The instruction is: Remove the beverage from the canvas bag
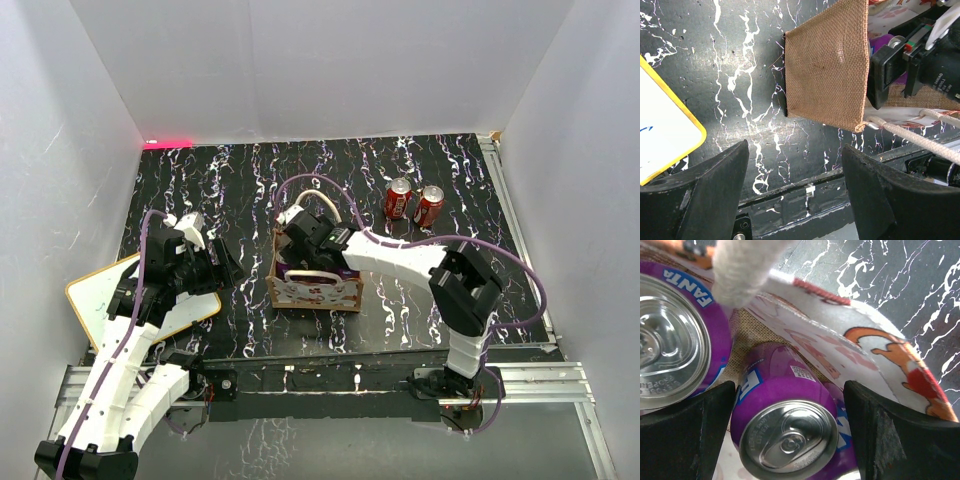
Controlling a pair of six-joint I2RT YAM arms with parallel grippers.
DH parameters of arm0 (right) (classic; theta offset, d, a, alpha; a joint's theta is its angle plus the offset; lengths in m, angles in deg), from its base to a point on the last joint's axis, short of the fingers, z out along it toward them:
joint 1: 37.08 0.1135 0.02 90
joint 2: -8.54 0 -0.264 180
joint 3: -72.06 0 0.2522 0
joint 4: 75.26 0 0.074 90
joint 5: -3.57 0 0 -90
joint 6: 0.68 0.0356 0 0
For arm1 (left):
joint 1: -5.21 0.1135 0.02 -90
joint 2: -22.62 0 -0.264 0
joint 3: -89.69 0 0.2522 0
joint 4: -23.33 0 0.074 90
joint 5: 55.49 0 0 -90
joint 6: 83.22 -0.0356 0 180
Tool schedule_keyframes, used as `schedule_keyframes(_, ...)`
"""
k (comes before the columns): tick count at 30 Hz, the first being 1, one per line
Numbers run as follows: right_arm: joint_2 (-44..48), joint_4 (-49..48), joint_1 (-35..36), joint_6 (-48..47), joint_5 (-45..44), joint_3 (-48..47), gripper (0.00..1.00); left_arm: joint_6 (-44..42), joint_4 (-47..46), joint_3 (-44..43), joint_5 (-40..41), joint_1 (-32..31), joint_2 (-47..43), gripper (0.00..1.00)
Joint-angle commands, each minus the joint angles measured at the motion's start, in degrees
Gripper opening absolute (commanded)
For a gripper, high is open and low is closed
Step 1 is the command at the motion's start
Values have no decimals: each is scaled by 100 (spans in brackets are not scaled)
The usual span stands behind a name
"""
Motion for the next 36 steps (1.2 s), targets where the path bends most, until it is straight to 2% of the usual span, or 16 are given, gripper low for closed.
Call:
schedule_keyframes(1,-196,-46,11,5,-164,-236,92,-43,-9,-11,-19,14,12,72)
schedule_keyframes(7,-271,108,44,-37,-254,-352,85,-43,-14,-10,-19,9,4,72)
schedule_keyframes(15,-87,314,214,-103,-499,-775,66,-43,-13,-12,-27,9,-1,72)
schedule_keyframes(21,285,227,273,-154,-635,-957,46,-43,1,-10,-18,7,-5,72)
schedule_keyframes(27,810,90,268,-72,-742,-768,38,-38,-8,-14,-19,13,-5,72)
schedule_keyframes(36,1355,-235,270,274,-653,-144,32,-43,-5,-18,-23,11,-1,72)
